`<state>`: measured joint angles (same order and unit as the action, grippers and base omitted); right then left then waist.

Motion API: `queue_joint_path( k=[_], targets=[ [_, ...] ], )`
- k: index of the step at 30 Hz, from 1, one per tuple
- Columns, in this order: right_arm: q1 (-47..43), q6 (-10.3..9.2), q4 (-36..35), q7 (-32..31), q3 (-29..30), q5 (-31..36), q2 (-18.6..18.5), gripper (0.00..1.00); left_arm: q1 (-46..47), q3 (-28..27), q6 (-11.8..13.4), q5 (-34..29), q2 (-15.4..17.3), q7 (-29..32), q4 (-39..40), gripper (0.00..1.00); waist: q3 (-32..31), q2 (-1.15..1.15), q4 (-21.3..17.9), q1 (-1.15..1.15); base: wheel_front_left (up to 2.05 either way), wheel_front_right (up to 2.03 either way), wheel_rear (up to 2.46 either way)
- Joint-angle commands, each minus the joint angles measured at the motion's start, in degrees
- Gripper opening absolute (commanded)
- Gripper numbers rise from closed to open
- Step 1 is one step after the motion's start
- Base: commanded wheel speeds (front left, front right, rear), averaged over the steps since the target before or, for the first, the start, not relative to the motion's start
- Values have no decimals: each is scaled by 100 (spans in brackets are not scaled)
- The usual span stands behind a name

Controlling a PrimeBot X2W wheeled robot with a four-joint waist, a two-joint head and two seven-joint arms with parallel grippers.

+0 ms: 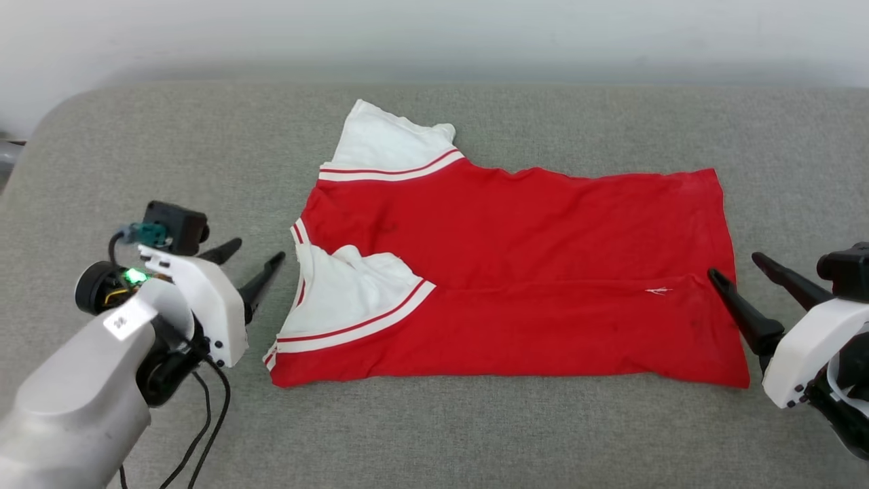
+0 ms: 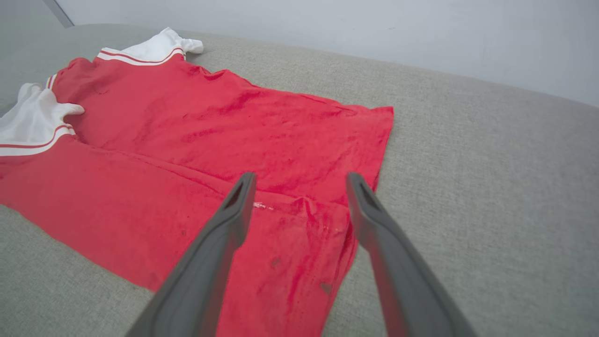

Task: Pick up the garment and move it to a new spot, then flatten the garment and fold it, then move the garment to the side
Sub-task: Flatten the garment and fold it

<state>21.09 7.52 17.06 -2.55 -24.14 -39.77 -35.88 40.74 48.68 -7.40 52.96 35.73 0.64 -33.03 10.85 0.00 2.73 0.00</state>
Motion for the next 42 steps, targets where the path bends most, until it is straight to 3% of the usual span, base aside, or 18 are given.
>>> queue_joint_path(
  k=[1, 7, 14, 19, 30, 31, 32, 33, 42],
  targets=[
    [-71, -7, -22, -3, 30, 30, 52, 100, 71, 51, 0, 85, 40, 162, 68, 100, -48, 0, 36, 0, 0, 0, 0],
    [-206, -7, -140, -142, 140, 127, 185, 100, 343, 463, 0, 711, 363, 1902, 631, 100, -136, 0, 67, 0, 0, 0, 0],
    [-202, -7, -219, -283, 178, 164, 274, 100, 498, 864, 0, 1250, 454, 3397, 840, 100, -151, 0, -4, 0, 0, 0, 0],
    [-99, -7, -268, -362, 171, 179, 298, 100, 444, 1087, 0, 1257, 465, 3720, 677, 100, -46, 0, -123, 0, 0, 0, 0],
    [44, -7, -282, -416, 118, 225, 286, 100, -59, 1369, 0, 1504, 127, 3525, 218, 100, 195, 0, -295, 0, 0, 0, 0],
    [51, -7, -282, -422, 129, 222, 273, 100, -87, 1453, 0, 1475, 126, 3514, 248, 84, 186, 0, -295, 0, 0, 0, 0],
    [54, -7, -285, -428, 144, 214, 251, 100, -108, 1528, -2, 1462, 131, 3502, 288, 5, 170, 0, -290, 0, 0, 0, 0],
    [63, -7, -296, -441, 153, 228, 215, 100, -115, 1615, -6, 1410, 153, 3497, 340, 0, 146, 0, -283, 0, 0, 0, 0],
    [342, -7, -652, -1143, -149, 362, -431, 100, 216, 1789, 0, 1163, 475, 2764, 828, 0, -130, 0, -167, 0, 0, 0, 0]
  ],
)
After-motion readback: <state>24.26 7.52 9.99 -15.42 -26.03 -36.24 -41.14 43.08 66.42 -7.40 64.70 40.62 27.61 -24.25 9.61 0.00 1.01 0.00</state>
